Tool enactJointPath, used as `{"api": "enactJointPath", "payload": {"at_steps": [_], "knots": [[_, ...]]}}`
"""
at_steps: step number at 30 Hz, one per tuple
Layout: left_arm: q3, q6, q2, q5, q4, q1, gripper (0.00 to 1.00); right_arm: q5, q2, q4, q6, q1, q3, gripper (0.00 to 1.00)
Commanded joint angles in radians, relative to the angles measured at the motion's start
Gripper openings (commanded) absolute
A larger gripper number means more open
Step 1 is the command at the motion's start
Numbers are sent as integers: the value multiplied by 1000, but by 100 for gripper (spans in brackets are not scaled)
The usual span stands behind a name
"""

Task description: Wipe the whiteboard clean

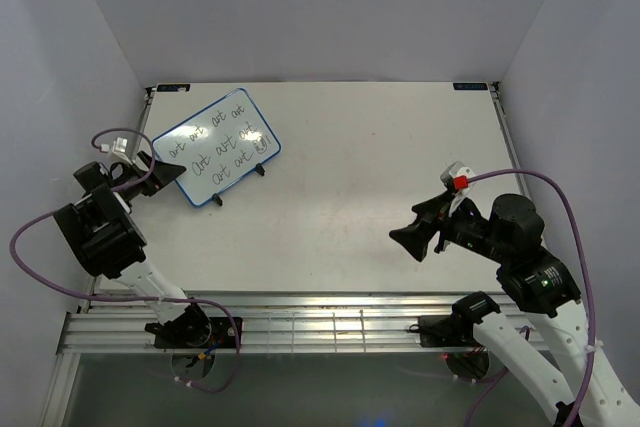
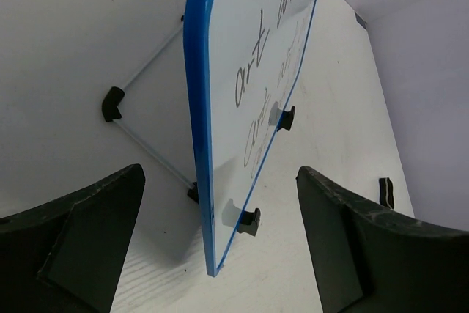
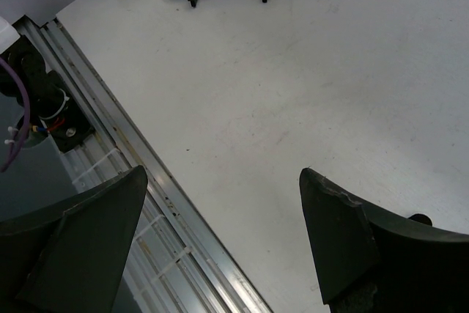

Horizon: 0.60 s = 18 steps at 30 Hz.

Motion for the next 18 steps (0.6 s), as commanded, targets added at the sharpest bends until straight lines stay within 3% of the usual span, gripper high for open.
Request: {"api": "enactJointPath", "payload": {"at_steps": [1,4,9,18], "knots": [[-26,5,-7,85,106,6,93,7,4,12,-18,5,43,90],[-11,-21,39,109,123,4,89,9,4,-1,-20,5,51,90],[59,-73,107,191,151,4,73,4,6,1,-23,5,51,90],[86,-76,157,251,192,-9,67,4,12,5,-23,5,54,90]]}}
